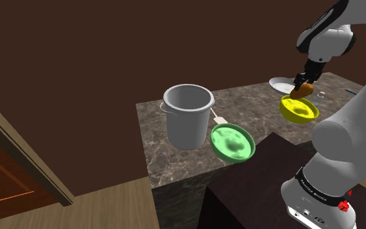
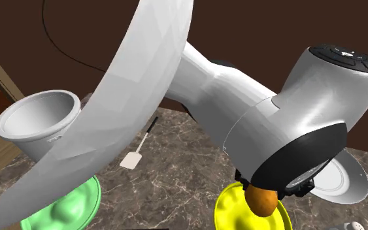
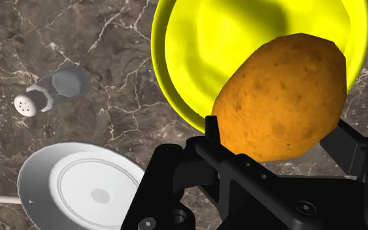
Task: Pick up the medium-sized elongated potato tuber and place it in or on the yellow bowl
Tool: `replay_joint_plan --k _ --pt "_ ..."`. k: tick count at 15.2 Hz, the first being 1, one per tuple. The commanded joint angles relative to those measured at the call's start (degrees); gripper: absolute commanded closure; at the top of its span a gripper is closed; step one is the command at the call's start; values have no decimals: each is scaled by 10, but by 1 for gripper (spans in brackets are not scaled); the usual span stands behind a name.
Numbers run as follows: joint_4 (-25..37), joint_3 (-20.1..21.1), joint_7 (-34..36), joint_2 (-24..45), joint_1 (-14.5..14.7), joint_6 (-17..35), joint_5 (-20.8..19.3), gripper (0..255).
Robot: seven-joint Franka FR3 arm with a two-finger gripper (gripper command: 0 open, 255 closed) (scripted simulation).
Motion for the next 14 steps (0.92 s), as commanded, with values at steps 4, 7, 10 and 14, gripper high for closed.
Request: replay_joint_plan --k 4,7,10,14 --pt "-12 4 -17 28 -5 36 23 255" --pt "-17 9 -28 46 -9 56 38 255" --pt "-20 14 -37 62 -12 73 52 255" --pt "-20 14 -37 62 -12 73 52 255"
